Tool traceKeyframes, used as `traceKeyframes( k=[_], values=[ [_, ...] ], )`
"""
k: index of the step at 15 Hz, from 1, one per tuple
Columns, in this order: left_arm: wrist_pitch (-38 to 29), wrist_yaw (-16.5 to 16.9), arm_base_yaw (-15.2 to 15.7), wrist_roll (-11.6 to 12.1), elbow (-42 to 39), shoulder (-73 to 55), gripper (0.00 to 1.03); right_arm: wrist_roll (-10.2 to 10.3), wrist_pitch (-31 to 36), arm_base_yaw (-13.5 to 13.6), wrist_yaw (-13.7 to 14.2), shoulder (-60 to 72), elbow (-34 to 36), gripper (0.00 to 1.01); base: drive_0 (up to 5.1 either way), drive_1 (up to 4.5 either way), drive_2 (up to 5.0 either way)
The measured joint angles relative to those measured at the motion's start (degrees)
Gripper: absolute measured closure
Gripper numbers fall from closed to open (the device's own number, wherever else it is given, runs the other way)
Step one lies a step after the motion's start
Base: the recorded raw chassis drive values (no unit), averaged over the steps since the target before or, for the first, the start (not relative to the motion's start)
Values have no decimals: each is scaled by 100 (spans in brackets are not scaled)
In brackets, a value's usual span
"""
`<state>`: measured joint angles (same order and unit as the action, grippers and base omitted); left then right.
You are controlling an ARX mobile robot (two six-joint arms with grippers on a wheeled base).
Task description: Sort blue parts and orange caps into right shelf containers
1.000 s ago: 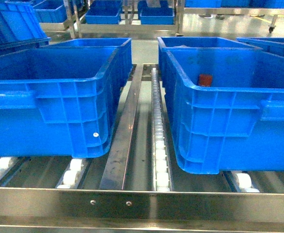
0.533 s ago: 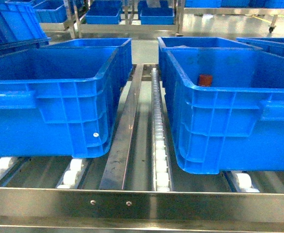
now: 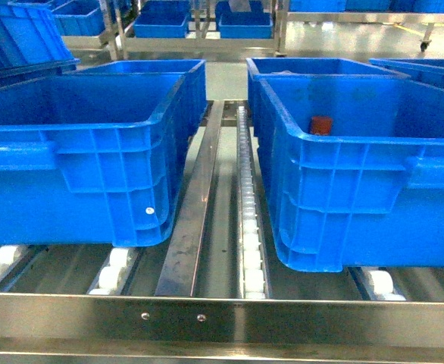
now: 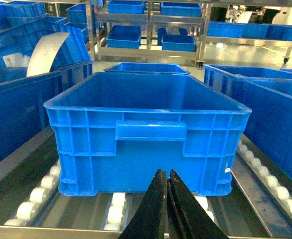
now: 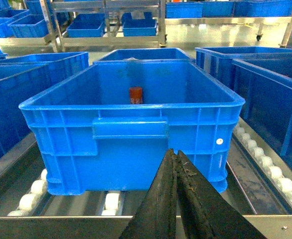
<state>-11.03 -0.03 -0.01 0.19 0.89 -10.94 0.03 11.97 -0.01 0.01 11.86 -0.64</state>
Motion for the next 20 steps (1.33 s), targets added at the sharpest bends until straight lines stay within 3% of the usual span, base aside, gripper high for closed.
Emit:
traceKeyframes(
  k=[2,3,4,5,12,20],
  values=[
    [184,0,0,-2,0,149,101,0,-149,0,0,-142,0,99,0,0,0],
    [835,-4,0,0,2,573,101,0,-214,0,0,-205,0,99,0,0,0],
    [1093,-9,0,-2,2,1060,101,0,-1058,-4,-15,-743,-2,99,0,0,0],
    [1038,-22,0,-2,22,1045,101,0,-1233,2,-4,-1110,-2,99,0,0,0],
    [1130,0,2,-2,2,1047,101,0,-1220,0,-2,-1161,-2,99,0,0,0],
    [1130,0,2,-9,2,1047,24,-4,-1220,0,-2,-1161,-2,22,0,0,0]
  ],
)
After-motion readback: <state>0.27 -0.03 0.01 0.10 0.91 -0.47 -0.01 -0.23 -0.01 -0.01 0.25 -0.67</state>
